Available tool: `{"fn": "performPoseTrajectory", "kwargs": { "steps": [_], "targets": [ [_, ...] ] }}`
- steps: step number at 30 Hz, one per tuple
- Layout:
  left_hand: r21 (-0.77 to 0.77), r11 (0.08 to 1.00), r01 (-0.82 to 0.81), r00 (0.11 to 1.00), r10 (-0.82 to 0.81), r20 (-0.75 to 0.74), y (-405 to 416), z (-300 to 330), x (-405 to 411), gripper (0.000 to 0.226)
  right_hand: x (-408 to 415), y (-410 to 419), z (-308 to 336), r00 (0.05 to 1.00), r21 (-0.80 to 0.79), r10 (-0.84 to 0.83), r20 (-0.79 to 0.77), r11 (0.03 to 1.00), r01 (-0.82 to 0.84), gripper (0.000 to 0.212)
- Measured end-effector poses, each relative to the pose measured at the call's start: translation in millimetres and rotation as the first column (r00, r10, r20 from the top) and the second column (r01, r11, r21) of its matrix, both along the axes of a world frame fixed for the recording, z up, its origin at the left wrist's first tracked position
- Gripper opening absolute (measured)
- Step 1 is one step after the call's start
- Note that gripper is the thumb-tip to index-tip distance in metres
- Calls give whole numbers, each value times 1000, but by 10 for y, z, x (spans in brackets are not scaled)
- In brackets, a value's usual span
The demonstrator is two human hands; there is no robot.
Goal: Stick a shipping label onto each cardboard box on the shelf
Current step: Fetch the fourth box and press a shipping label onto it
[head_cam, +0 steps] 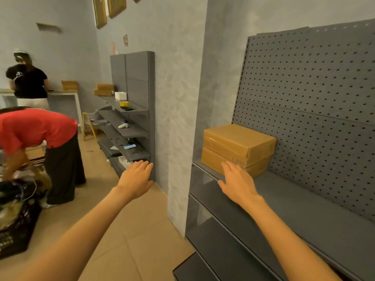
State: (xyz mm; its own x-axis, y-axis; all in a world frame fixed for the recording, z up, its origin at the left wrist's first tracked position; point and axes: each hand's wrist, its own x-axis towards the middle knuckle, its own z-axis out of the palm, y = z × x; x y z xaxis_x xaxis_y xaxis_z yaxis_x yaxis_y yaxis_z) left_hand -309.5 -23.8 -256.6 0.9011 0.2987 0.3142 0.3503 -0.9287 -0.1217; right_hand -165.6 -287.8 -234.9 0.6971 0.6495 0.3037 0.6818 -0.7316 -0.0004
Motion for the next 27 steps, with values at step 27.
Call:
{"fn": "performPoseTrajectory", "kwargs": {
  "steps": [27],
  "targets": [
    [101,890,444,892,-450,37,1393,536,3242,60,1927,1074,705,893,158,-437,109,894,419,60]
  ]
}}
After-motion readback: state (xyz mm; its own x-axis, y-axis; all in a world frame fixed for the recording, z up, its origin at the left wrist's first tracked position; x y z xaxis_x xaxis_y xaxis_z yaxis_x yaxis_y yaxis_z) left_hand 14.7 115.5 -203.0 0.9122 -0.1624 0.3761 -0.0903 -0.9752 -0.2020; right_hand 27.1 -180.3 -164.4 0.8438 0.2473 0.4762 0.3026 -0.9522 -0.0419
